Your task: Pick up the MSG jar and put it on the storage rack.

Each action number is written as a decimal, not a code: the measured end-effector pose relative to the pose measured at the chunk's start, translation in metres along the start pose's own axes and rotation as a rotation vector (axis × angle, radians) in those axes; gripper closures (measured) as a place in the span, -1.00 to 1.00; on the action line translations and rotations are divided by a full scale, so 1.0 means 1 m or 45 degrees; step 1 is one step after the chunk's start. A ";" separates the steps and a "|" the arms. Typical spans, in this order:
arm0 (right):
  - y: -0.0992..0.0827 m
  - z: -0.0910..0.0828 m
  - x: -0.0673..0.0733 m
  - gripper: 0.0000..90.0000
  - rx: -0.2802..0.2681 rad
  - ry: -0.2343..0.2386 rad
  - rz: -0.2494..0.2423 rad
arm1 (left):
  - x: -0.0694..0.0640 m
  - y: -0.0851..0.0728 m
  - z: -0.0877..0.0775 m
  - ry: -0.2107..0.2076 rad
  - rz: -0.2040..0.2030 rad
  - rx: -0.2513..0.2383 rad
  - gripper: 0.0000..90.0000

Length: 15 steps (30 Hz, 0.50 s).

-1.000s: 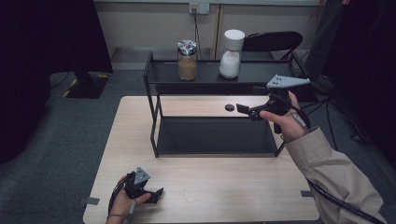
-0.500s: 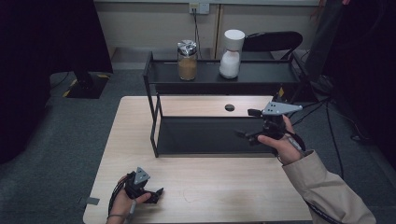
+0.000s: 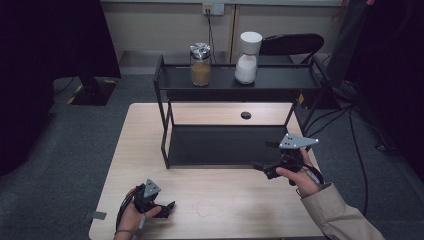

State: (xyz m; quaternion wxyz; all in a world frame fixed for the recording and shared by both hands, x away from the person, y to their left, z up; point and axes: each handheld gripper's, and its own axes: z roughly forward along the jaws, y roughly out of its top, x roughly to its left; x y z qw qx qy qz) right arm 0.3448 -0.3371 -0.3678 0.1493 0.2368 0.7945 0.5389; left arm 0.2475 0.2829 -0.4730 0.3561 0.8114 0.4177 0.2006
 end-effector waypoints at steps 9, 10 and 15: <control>-0.034 0.001 0.003 -1.00 0.027 0.006 -0.004 | 0.000 0.000 0.000 0.000 0.000 -0.001 -1.00; -0.038 0.001 0.004 -1.00 0.027 0.004 0.001 | 0.000 0.000 0.000 0.000 -0.001 0.000 -1.00; -0.054 0.004 0.004 -1.00 0.058 0.018 0.002 | 0.000 0.000 0.000 0.000 0.001 0.000 -1.00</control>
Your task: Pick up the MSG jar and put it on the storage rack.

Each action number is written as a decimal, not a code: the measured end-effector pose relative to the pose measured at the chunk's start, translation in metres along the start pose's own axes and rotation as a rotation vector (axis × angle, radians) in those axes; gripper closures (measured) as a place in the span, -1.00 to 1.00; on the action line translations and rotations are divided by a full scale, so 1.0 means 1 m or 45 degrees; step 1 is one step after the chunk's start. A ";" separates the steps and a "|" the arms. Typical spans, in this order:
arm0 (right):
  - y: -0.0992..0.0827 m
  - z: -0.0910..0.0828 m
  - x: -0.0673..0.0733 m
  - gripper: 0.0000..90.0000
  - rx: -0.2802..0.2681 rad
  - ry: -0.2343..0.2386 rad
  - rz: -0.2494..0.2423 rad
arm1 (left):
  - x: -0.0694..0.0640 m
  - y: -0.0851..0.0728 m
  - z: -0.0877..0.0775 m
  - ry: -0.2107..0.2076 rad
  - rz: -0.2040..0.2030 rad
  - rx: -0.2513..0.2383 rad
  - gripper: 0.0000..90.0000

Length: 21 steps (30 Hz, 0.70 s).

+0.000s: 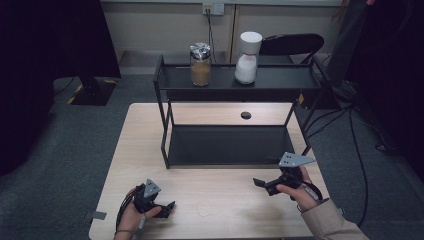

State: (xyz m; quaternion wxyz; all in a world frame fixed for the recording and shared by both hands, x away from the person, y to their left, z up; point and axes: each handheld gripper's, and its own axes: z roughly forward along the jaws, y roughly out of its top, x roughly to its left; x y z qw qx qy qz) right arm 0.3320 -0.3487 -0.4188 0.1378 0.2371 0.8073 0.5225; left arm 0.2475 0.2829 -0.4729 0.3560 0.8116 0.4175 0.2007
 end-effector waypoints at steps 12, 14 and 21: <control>-0.033 0.009 0.004 -1.00 0.092 0.014 0.003 | 0.000 0.000 0.000 0.000 -0.005 -0.004 -1.00; -0.036 0.010 0.006 -1.00 0.100 0.009 0.003 | 0.000 0.000 0.000 0.000 -0.005 -0.003 -1.00; -0.039 0.014 0.009 -1.00 0.146 0.013 -0.042 | 0.000 0.000 0.000 0.000 -0.001 0.000 -1.00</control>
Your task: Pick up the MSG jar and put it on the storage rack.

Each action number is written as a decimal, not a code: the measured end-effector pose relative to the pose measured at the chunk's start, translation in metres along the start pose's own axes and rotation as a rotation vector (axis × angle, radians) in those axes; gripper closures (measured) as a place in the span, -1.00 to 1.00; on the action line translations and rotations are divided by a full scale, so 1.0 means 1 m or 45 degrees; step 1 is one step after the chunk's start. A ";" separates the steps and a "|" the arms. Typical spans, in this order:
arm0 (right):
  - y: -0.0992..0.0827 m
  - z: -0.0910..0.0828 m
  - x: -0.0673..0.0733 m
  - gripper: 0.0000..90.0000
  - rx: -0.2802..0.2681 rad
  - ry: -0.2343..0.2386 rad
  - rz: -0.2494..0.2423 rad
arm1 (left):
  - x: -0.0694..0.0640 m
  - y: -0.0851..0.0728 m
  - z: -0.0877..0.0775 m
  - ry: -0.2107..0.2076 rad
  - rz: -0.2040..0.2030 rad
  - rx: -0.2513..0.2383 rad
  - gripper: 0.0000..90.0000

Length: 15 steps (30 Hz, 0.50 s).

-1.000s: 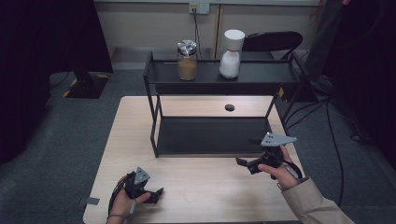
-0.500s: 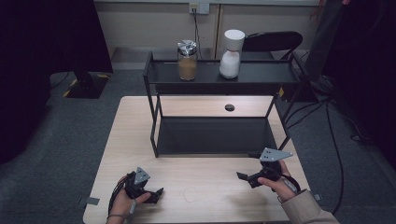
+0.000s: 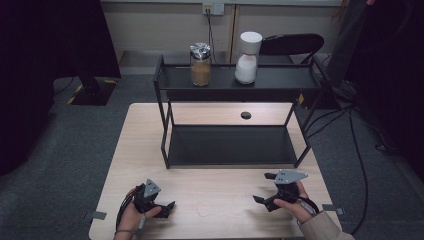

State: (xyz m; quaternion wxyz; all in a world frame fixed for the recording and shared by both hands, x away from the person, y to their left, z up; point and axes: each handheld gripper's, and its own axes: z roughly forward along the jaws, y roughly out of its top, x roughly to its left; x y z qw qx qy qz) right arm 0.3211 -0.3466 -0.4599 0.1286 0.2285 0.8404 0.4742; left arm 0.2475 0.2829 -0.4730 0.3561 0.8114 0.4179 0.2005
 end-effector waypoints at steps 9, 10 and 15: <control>-0.002 0.006 0.001 -0.99 0.058 0.020 -0.042 | 0.000 0.000 0.000 0.000 0.001 0.001 -1.00; -0.002 0.006 0.002 -0.99 0.058 0.014 -0.042 | 0.000 0.000 0.000 0.000 0.001 0.001 -1.00; -0.003 0.006 0.001 -0.99 0.075 0.001 -0.042 | 0.000 0.000 0.000 0.000 0.000 0.000 -1.00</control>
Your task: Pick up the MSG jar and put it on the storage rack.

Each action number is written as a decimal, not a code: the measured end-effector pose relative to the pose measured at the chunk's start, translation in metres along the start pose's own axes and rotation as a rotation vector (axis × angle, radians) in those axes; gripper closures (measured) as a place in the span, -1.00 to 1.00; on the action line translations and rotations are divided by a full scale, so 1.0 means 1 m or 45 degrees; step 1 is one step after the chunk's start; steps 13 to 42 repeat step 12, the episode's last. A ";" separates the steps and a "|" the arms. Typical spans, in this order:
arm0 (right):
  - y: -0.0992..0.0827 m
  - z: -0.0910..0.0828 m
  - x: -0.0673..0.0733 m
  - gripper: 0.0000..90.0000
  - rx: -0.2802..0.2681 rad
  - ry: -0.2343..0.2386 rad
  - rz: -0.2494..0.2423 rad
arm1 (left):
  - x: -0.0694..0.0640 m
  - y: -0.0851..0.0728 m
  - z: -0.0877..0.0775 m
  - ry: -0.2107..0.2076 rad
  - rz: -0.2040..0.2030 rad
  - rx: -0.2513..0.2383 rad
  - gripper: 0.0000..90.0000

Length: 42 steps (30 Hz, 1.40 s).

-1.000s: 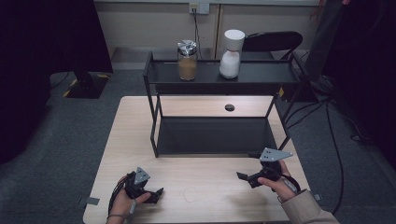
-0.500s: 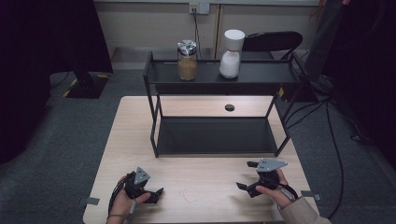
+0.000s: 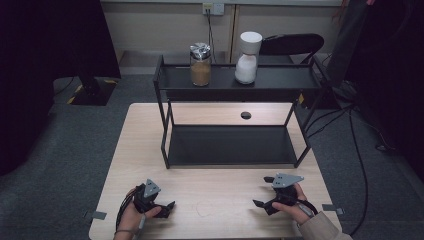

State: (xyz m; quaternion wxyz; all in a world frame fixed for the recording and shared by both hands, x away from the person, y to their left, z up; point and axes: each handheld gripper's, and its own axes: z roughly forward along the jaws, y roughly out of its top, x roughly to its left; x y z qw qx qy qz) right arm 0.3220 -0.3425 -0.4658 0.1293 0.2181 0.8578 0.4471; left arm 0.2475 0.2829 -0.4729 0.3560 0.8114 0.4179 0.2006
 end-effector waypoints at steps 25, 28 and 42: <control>0.002 0.005 0.000 -0.97 0.069 0.003 -0.038 | 0.000 0.000 0.000 0.001 -0.001 0.002 -1.00; 0.002 0.005 0.000 -0.97 0.069 0.003 -0.038 | 0.000 0.000 0.000 0.001 -0.001 0.002 -1.00; 0.002 0.005 0.000 -0.97 0.069 0.003 -0.038 | 0.000 0.000 0.000 0.001 -0.001 0.002 -1.00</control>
